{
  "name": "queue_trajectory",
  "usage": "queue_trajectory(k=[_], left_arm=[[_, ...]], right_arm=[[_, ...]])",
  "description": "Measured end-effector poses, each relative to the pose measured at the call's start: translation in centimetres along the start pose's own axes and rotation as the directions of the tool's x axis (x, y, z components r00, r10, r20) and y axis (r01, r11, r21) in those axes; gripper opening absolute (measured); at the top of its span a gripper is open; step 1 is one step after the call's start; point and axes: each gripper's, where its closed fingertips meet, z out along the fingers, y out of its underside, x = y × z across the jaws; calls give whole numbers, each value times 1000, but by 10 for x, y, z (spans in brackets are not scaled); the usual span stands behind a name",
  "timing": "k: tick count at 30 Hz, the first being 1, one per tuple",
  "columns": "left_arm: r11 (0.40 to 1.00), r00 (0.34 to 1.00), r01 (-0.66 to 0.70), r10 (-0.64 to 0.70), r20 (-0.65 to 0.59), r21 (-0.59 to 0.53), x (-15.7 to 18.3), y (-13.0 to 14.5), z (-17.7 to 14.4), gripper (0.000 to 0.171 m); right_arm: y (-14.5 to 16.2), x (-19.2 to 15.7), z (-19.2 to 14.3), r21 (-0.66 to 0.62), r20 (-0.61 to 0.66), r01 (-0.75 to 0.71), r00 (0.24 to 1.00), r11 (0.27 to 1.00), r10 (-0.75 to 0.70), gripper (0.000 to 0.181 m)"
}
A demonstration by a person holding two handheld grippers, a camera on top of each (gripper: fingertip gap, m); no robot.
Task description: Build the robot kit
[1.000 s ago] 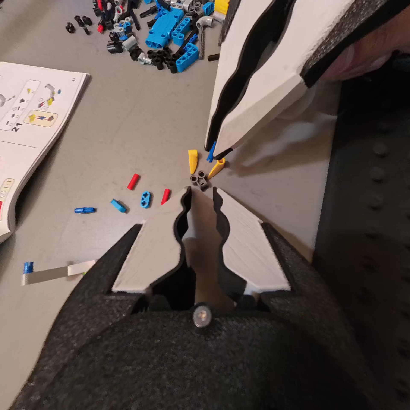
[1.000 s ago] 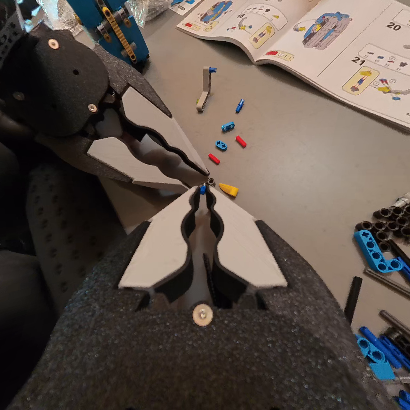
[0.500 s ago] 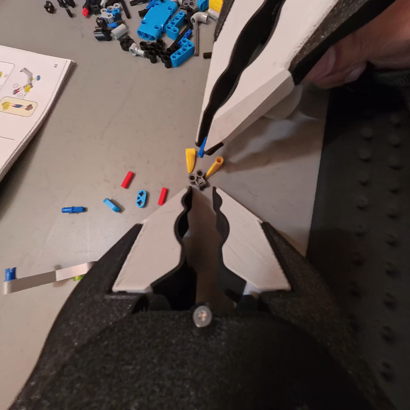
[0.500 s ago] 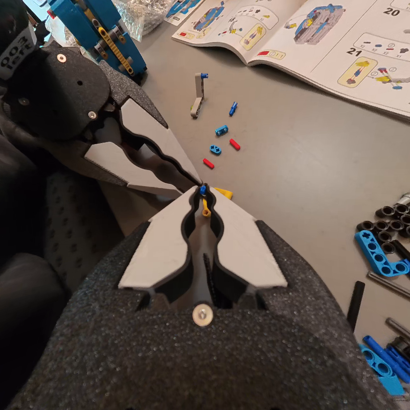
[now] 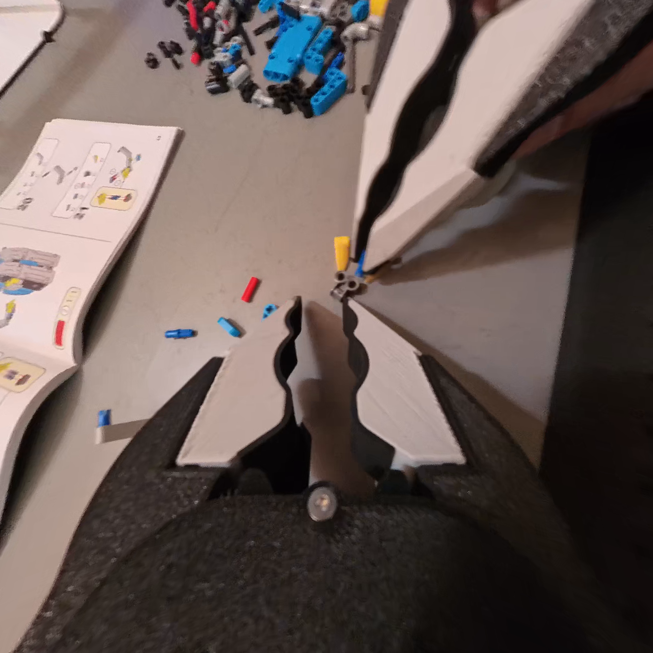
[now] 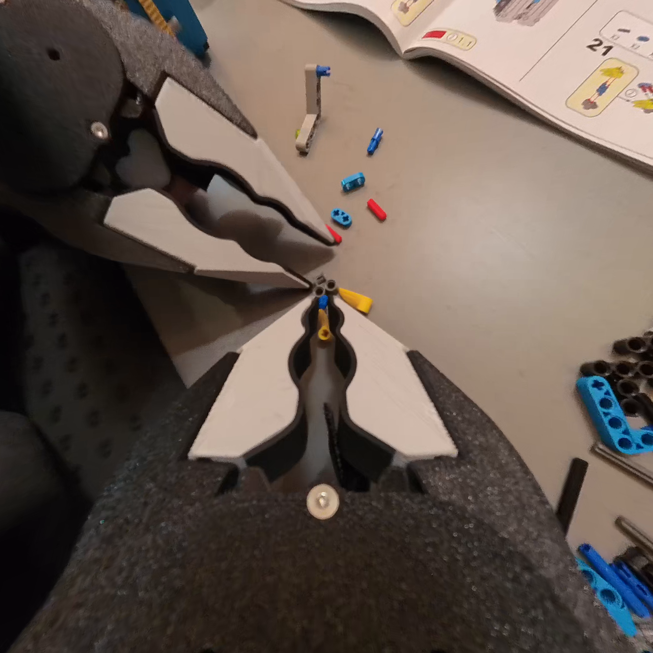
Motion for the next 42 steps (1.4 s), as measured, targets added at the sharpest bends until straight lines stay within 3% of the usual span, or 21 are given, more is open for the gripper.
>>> queue_trajectory(k=[6, 11, 14, 19, 22, 27, 36, 42], left_arm=[[1000, 1000, 17, -17, 5, 19, -8, 2, -4, 21], [996, 996, -79, 81, -31, 43, 5, -3, -5, 22], [989, 989, -143, 144, -38, 39, 5, -3, 1, 22], [995, 983, -97, 102, -151, 38, 10, -4, 4, 16], [1000, 970, -7, 10, -243, 16, 11, -3, 5, 15], [997, 944, 81, -79, -320, -7, 10, -3, 4, 14], [998, 945, 67, -65, -319, -4, 11, -3, 4, 15], [998, 947, 63, -61, -315, -4, 10, -2, 5, 15]], right_arm=[[1, -8, 5, -25, -1, 68, 998, 997, -68, 4], [-13, 0, -3, 32, -37, 83, 996, 996, -82, 4], [-8, 6, -7, -79, -74, 229, 969, 970, -235, 4], [-14, -4, -3, -204, 64, 429, 903, 880, -426, 4], [-9, 5, 4, -298, 108, 468, 883, 832, -458, 4], [-4, -3, 6, -332, 186, 489, 872, 806, -452, 4], [-5, 6, 1, -373, 123, 518, 850, 769, -513, 4], [-6, 3, 5, -376, 171, 538, 841, 755, -514, 4]])
